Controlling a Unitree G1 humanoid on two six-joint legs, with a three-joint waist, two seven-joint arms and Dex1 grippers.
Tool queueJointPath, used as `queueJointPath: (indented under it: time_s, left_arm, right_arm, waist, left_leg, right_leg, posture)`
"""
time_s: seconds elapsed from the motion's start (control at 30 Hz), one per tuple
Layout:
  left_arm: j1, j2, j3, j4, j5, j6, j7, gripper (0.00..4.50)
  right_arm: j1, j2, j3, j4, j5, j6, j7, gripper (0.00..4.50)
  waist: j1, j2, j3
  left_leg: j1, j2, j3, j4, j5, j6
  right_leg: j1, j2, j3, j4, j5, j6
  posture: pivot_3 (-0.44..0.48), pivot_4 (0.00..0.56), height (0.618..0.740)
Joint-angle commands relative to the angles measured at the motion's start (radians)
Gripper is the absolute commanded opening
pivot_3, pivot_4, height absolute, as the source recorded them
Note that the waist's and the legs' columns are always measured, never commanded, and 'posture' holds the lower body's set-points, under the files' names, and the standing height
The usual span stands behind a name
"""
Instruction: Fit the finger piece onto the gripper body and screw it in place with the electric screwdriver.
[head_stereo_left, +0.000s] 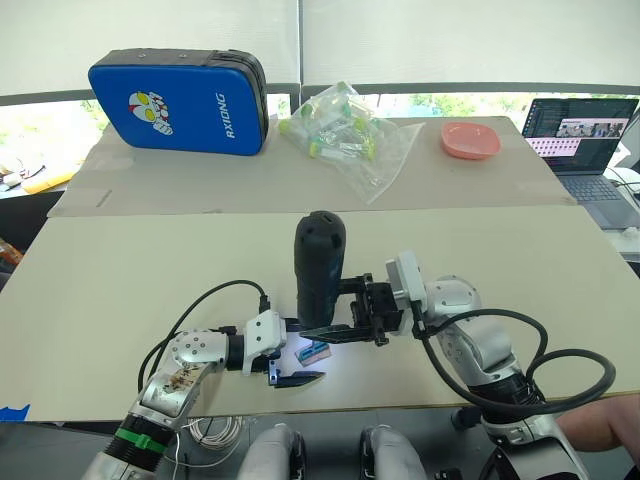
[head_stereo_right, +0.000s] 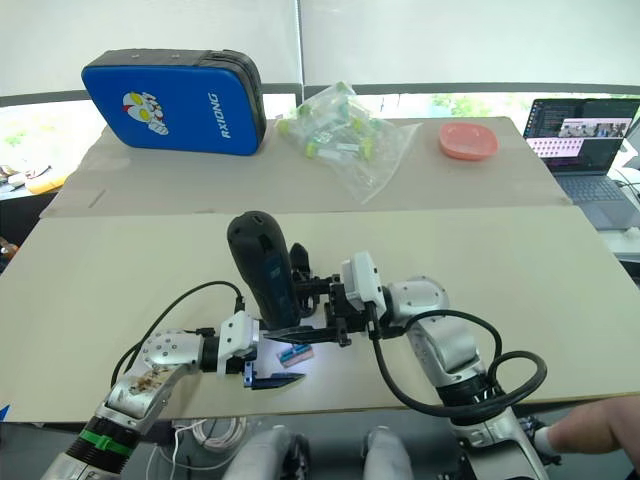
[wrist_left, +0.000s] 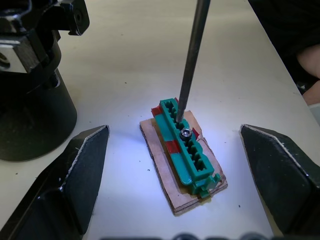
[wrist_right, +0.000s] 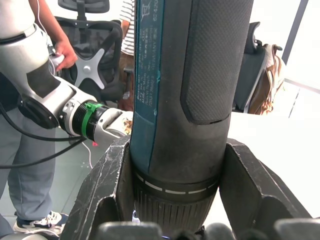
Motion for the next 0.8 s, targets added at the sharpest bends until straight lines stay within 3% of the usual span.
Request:
queueJointPath:
  time_s: [0.03,0.8]
  left_arm:
    - [0.029,0.012,-0.028,0.051,0.027,0.008,-0.003,4.42]
    - [0.034,0.010,-0.031,0.077,0.030,-0.018,-0.001,4.42]
  right_arm:
    - [-0.019,0.011,-0.017,-0.025,0.024,-0.020,0.004,1.97]
    - [-0.014,0.018,-0.005,-0.029,0.021,0.010,0.005,1.97]
  waist:
    - [0.000,0.000,0.000]
    - [0.000,0.000,0.000]
  left_leg:
    - [0.000,0.000,0.000,0.000,0.000,0.000]
    - [0.000,0.000,0.000,0.000,0.000,0.000]
  right_leg:
    - [0.000,0.000,0.000,0.000,0.000,0.000]
    - [0.000,0.000,0.000,0.000,0.000,0.000]
  posture:
    - [0.000,0.150,0.740]
    - [0.000,0.150,0.740]
